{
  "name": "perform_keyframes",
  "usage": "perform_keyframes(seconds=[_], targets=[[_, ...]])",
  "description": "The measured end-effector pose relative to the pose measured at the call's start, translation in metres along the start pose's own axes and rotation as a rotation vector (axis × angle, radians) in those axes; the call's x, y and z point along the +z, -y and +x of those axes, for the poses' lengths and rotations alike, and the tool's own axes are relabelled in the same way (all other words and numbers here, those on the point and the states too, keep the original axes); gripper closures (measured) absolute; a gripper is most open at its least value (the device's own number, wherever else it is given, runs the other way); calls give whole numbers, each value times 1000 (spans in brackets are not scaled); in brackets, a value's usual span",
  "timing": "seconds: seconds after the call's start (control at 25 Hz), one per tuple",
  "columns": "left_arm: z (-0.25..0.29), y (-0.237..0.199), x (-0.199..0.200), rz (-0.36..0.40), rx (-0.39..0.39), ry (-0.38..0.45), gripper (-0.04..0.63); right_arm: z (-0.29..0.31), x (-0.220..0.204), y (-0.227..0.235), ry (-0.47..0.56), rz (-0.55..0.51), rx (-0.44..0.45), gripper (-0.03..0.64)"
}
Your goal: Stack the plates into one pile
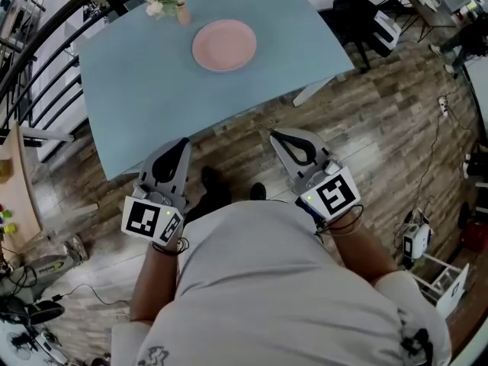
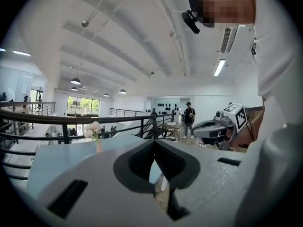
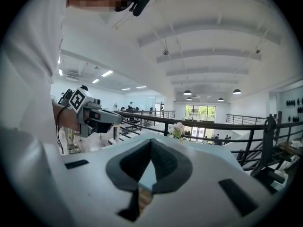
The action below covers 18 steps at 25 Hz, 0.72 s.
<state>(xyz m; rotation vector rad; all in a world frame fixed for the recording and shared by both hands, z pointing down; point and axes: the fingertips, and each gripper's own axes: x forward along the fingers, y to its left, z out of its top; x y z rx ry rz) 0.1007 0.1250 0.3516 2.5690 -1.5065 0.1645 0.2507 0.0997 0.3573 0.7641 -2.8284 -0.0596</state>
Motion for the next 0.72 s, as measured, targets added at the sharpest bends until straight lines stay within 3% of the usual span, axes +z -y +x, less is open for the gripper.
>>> perform_keyframes(seconds=[0.28, 0.72], targets=[[-5, 45, -1, -13, 35, 15, 591, -44, -7, 0, 18, 5, 18, 612], [-2, 70, 4, 10, 57, 27, 591, -66, -9, 4, 37, 4, 25, 612]])
